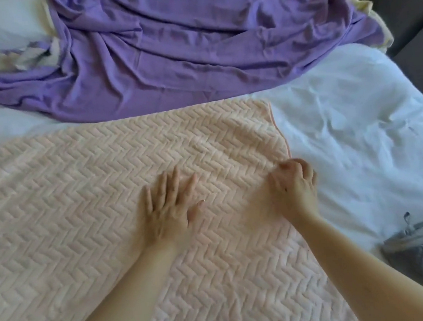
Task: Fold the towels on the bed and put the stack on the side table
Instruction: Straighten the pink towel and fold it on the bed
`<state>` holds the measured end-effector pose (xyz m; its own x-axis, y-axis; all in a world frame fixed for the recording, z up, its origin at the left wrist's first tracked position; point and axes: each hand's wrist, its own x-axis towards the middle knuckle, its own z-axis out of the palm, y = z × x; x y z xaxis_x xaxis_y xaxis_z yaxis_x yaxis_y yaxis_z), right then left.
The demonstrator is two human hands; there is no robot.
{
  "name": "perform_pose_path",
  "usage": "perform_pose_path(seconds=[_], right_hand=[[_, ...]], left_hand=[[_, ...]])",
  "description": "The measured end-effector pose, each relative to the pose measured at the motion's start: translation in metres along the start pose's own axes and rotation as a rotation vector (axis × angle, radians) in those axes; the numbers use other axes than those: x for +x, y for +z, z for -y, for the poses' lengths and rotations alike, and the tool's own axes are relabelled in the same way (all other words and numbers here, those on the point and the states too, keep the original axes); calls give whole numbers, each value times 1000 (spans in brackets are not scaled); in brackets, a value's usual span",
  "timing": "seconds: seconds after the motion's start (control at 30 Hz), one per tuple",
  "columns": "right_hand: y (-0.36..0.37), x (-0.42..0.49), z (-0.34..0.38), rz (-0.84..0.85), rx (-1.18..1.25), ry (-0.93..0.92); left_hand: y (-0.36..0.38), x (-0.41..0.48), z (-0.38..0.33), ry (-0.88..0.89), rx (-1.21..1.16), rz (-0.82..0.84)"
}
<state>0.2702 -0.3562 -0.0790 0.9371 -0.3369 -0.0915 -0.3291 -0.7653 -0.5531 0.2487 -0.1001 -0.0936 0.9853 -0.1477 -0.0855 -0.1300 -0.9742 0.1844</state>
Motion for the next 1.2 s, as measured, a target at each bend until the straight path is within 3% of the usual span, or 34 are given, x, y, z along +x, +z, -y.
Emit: perform_pose_path(seconds=[0.17, 0.27, 0.37, 0.5, 0.57, 0.67, 0.73, 0.8, 0.87, 0.93, 1.03, 1.13, 1.2], right_hand=[[6, 86, 38, 4, 387, 182], [9, 125, 51, 112, 426, 215], [12, 148, 56, 115, 368, 144], [10, 172, 58, -129, 268, -132], [17, 179, 55, -132, 210, -218], [35, 180, 46, -58, 86, -167], [38, 173, 51, -135, -43, -152], [35, 155, 63, -242, -114, -285], [37, 124, 71, -156, -111, -463], [42, 88, 67, 72, -236, -548], [42, 62, 44, 219, -452, -498], [28, 64, 31, 159, -472, -319], [18, 53, 25, 96, -407, -236]], left_hand=[[-7, 58, -19, 2, -32, -28], [-4, 85, -23, -17, 12, 9], [-1, 105, -28, -20, 24, 57], [-1, 121, -37, -3, -13, -4], [3, 126, -37, 3, -3, -42], [17, 129, -32, -8, 57, -3], [22, 131, -31, -18, 58, 5], [21, 131, -30, -8, 34, 6], [16, 126, -26, -10, 6, -19], [9, 118, -18, -58, 24, -45], [-1, 104, -3, -153, 99, 36], [-13, 84, 5, -191, 62, 55], [-20, 57, -2, -81, 3, 17]])
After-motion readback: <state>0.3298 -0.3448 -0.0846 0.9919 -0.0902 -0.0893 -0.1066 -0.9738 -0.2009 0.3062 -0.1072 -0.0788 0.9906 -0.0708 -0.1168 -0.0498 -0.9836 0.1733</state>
